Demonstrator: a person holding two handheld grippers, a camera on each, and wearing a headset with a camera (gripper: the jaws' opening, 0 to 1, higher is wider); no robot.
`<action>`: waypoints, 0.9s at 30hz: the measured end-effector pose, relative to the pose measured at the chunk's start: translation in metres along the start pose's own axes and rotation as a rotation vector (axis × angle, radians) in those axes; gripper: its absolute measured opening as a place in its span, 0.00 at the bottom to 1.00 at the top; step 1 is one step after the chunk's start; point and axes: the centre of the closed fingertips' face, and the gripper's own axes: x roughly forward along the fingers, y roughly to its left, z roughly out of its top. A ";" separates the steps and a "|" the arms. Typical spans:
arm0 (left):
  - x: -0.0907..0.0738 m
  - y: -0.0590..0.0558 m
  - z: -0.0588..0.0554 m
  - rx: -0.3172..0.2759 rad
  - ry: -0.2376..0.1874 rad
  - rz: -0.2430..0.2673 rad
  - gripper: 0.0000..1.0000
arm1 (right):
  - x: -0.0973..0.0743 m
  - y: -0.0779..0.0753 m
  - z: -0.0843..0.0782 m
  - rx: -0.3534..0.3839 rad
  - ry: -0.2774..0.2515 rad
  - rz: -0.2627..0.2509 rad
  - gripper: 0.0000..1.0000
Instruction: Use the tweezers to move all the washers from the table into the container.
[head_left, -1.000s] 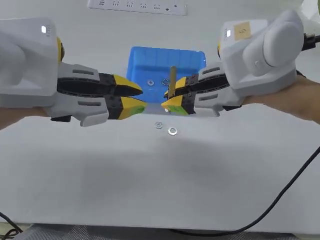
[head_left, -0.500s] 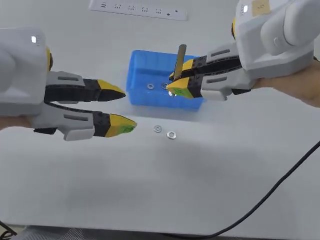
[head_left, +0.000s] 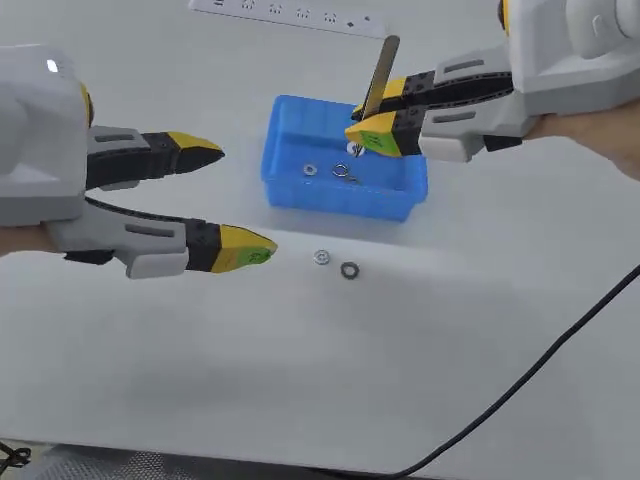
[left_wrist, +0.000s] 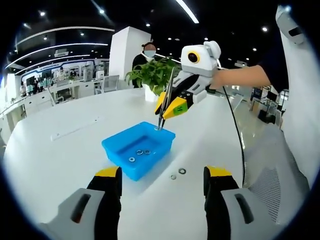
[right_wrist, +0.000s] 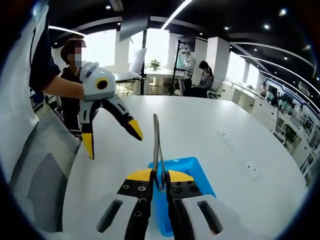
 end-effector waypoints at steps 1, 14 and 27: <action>-0.001 0.003 0.000 -0.013 -0.009 0.008 0.73 | 0.001 -0.003 0.001 -0.003 0.001 -0.005 0.11; -0.008 0.029 -0.009 -0.167 -0.077 0.063 0.79 | 0.035 -0.037 -0.013 0.002 0.018 -0.001 0.11; -0.006 0.034 -0.014 -0.204 -0.083 0.092 0.77 | 0.071 -0.049 -0.048 0.018 0.065 0.004 0.11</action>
